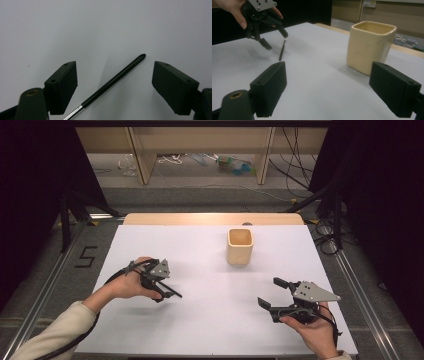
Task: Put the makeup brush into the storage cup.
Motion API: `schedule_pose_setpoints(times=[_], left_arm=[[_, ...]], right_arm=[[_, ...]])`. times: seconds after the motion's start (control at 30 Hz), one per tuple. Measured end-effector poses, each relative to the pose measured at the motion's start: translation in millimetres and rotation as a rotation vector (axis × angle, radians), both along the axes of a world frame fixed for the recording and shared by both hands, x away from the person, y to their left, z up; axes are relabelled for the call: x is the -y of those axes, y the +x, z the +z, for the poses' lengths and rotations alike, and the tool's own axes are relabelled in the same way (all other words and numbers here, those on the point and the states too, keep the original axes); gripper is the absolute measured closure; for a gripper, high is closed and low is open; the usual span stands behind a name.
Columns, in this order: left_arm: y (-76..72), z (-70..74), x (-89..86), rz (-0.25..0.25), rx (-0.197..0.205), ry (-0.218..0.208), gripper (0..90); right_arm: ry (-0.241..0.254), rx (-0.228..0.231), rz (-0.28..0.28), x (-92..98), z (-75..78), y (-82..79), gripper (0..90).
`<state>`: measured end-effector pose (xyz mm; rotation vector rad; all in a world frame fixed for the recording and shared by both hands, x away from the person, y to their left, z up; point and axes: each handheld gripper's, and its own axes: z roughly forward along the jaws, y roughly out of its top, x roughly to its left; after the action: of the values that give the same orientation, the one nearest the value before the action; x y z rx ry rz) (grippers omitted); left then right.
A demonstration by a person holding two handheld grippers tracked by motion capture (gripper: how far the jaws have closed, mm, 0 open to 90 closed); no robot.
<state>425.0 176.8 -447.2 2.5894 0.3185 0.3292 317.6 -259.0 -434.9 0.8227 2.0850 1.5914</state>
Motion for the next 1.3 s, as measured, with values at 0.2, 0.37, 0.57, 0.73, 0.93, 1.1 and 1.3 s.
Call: schedule_pose_setpoints(times=[0.2,0.37,0.57,0.73,0.93,1.1,1.3], left_arm=[[7.1,-3.8,0.0,-0.039,0.010,0.136,22.1],[10.3,-5.5,3.7,-0.072,0.001,0.187,22.9],[11.6,-8.9,8.2,-0.107,-0.025,0.236,24.9],[13.8,-11.8,9.8,-0.117,-0.044,0.265,27.0],[17.5,-13.5,13.0,-0.143,-0.050,0.286,31.2],[22.6,-14.2,14.6,-0.146,-0.085,0.295,35.5],[27.4,-14.1,15.8,-0.145,-0.140,0.304,42.3]], right_arm=[[-0.019,-0.006,-0.009,0.9,0.3,-0.4,15.8],[-0.032,0.010,-0.007,2.0,0.3,1.0,15.8],[-0.033,0.005,-0.002,2.4,0.4,1.0,15.8],[-0.033,0.004,-0.001,2.3,0.1,1.4,15.8],[-0.030,0.006,-0.005,1.6,-0.2,1.3,15.9],[-0.022,-0.026,0.008,1.0,-0.3,0.3,15.9],[-0.027,0.001,0.005,1.4,-0.7,1.8,16.0]])
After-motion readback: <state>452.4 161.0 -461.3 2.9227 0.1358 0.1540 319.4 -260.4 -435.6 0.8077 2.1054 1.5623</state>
